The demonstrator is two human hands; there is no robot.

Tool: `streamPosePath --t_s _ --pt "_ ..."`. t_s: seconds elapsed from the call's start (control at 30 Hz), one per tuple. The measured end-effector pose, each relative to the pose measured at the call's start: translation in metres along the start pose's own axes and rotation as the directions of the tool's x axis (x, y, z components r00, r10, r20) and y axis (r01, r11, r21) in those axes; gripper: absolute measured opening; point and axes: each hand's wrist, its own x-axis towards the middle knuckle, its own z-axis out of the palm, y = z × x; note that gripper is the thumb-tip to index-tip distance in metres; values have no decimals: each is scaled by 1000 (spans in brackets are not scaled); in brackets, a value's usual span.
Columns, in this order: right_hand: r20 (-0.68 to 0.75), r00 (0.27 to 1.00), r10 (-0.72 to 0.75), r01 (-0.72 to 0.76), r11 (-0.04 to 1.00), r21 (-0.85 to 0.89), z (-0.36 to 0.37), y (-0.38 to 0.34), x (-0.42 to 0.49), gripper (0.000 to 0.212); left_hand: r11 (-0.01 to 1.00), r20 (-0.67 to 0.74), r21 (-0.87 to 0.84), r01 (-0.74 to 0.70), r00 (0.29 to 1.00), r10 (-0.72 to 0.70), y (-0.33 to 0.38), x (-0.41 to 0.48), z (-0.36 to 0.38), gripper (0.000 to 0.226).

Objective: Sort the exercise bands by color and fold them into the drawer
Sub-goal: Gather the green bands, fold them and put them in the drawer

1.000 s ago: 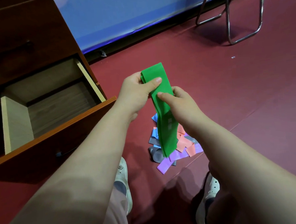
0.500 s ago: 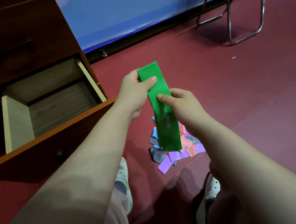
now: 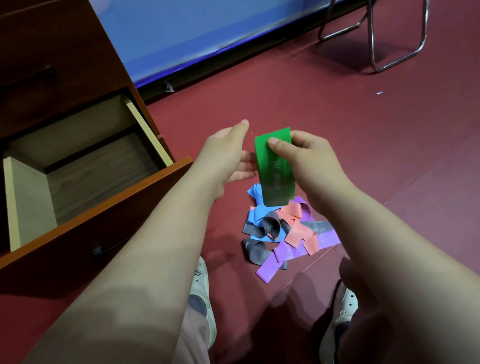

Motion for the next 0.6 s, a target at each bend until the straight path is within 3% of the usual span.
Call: streamPosePath --t_s 0.13,0.27,0.4,0.6 --pt "-23 1000 4 -4 1000 -29 -2 0 2 12 981 59 145 -129 991 122 3 -3 0 31" --pt "-21 1000 -17 16 999 -30 -3 -1 2 10 959 125 180 -219 972 198 0 -4 2 22" --pt "-6 1000 -16 16 1000 -19 -4 -1 3 9 945 124 201 -258 964 236 -1 -2 1 25" --pt "-26 1000 9 -13 987 -158 -7 -1 6 14 888 100 316 -335 942 320 -6 3 -1 30"
